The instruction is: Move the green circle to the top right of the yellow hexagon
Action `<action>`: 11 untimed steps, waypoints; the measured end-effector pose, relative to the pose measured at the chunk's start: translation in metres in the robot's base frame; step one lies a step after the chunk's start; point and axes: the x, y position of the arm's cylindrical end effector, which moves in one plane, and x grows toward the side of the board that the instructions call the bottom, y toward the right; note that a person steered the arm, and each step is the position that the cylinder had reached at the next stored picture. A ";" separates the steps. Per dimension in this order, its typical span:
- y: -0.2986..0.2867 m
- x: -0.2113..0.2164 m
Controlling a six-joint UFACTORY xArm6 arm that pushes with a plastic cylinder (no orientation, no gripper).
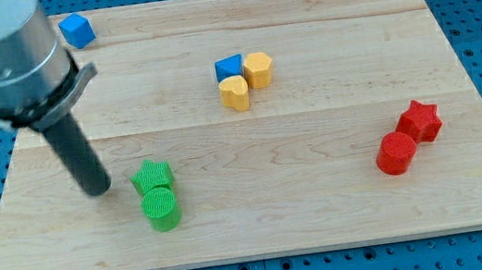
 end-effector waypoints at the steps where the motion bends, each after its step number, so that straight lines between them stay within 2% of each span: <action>1: 0.028 0.018; 2: 0.101 0.018; 3: 0.111 0.046; 4: 0.143 0.054; 5: 0.211 0.026; 6: 0.203 -0.036; 7: 0.189 -0.014; 8: 0.142 -0.022; 9: 0.156 -0.052; 11: 0.265 -0.100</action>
